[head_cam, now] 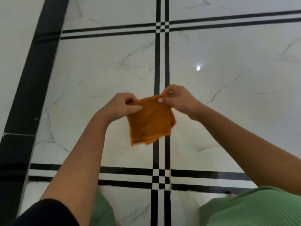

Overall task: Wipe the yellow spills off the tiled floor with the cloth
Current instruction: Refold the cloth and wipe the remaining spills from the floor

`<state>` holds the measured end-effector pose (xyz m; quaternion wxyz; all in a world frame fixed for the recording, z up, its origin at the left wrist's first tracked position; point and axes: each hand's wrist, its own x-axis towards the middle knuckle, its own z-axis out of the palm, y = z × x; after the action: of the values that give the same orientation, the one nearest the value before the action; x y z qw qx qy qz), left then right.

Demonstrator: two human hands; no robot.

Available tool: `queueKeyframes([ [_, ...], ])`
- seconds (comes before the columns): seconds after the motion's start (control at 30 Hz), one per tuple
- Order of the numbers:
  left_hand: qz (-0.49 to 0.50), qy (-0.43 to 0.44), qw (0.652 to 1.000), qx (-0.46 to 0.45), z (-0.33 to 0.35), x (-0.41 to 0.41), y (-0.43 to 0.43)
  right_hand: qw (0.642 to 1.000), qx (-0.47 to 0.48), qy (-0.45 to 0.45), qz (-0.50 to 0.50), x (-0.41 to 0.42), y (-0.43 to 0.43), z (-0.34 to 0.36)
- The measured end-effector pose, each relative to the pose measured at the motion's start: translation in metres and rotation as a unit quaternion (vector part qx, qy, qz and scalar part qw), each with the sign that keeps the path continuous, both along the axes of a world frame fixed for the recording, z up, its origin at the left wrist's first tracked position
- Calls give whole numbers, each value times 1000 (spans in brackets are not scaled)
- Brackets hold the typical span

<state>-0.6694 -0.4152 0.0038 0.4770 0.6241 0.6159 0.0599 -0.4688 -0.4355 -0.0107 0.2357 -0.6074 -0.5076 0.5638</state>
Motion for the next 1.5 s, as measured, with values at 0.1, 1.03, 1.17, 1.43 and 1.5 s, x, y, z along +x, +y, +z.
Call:
queueKeyframes([
  [0.1, 21, -50, 997, 50, 23, 18, 18, 998, 61, 14, -32, 21, 15, 36],
  [1.03, 0, 234, 952, 199, -102, -14, -62, 837, 179, -485, 182, 40, -2, -105],
  [1.17, 17, 290, 941, 173, -108, -36, -99, 854, 188, -437, 209, -28, -37, -100],
  [1.43, 17, 312, 934, 170, -113, -41, -114, 814, 288, -418, 284, -28, 8, -107],
  [1.5, 33, 309, 935, 173, -111, -37, -109, 837, 251, -424, 239, -38, 2, -106],
])
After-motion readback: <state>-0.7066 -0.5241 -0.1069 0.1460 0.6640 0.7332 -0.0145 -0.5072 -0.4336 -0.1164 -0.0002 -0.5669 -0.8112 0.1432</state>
